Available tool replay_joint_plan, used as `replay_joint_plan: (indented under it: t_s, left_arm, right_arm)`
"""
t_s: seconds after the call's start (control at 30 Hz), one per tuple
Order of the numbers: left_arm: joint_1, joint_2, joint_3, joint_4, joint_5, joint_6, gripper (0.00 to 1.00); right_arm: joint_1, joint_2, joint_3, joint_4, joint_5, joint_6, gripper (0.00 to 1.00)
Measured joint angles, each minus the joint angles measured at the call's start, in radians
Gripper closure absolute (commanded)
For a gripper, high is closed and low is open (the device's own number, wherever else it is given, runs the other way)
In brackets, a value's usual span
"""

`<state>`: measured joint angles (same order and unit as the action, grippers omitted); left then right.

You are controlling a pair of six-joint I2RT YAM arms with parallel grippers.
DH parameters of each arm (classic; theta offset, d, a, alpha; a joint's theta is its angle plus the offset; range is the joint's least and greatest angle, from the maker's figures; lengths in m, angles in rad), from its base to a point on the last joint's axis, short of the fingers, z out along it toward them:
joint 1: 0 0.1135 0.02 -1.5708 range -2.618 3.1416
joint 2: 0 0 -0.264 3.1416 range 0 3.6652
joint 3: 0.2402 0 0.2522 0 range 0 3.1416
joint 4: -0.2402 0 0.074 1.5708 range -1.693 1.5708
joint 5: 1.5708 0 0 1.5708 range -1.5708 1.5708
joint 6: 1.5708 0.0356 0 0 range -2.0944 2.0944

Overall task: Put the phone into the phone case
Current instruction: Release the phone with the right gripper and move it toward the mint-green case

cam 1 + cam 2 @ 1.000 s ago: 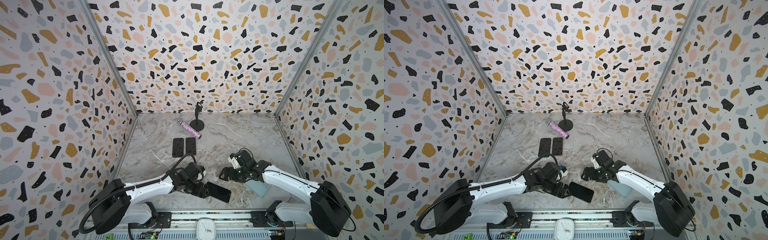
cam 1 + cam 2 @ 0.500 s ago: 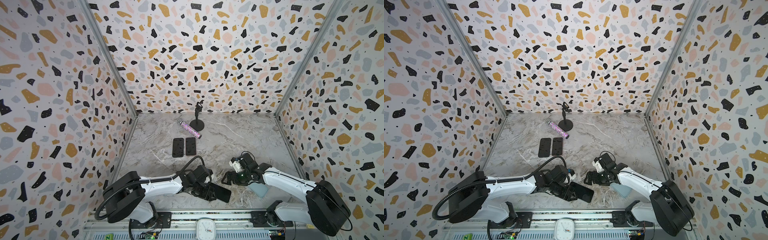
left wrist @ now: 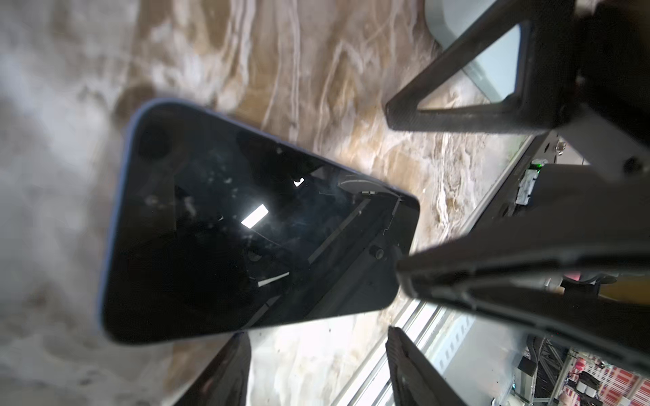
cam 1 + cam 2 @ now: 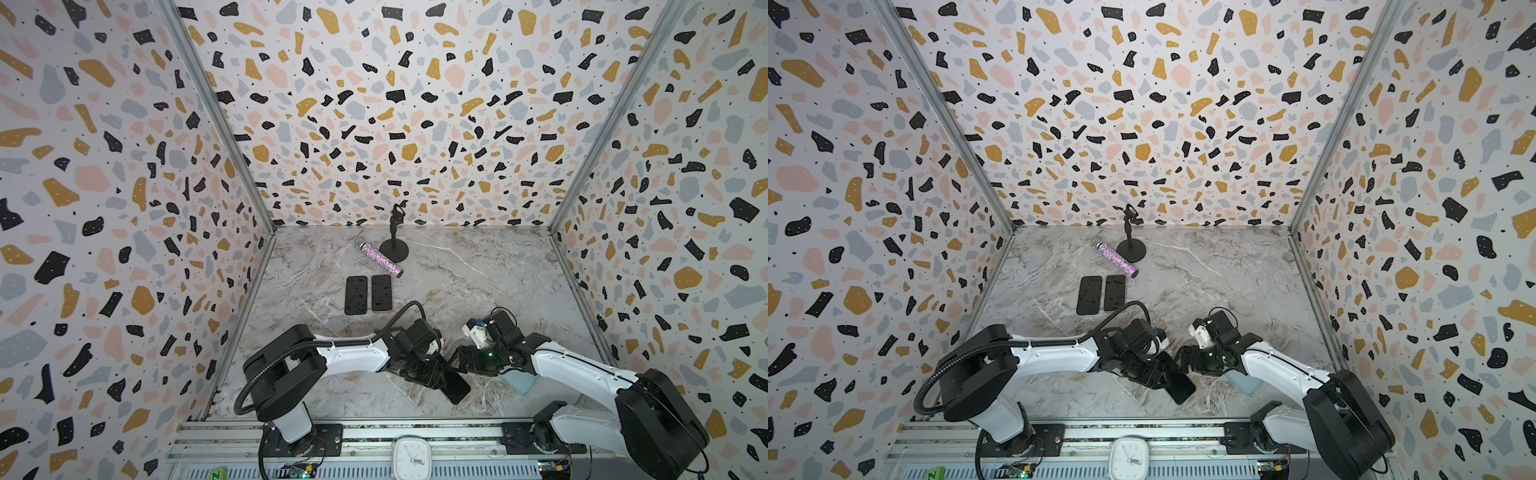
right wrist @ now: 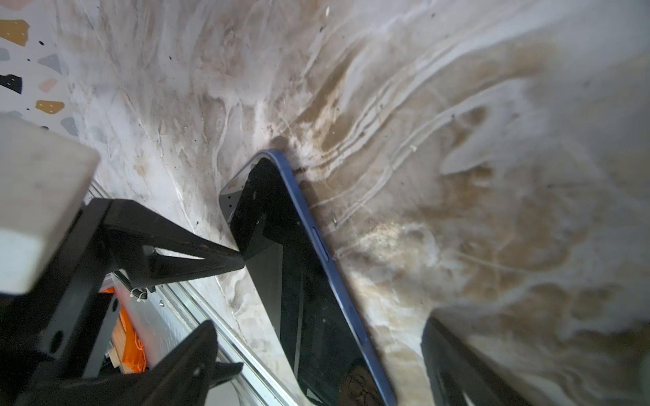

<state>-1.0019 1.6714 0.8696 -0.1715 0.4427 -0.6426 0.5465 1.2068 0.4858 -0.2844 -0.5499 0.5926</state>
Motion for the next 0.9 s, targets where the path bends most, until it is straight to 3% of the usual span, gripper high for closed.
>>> replay_joint_plan:
  t_s: [0.13, 0.43, 0.57, 0.9]
  left_arm:
    - [0.021, 0.036, 0.038, 0.014, 0.002, 0.003, 0.41]
    - [0.054, 0.132, 0.126, 0.061, 0.053, 0.023, 0.42]
    - [0.072, 0.165, 0.164, 0.06, 0.075, 0.046, 0.42]
    - [0.129, 0.139, 0.146, 0.053, 0.1, 0.082, 0.42]
  right_arm:
    - [-0.019, -0.007, 0.021, -0.059, 0.045, -0.015, 0.09]
    - [-0.073, -0.045, 0.158, -0.208, 0.27, 0.007, 0.08]
    - [-0.08, -0.057, 0.158, -0.249, 0.363, 0.042, 0.14]
    - [-0.053, -0.092, 0.111, -0.318, 0.458, 0.085, 0.25]
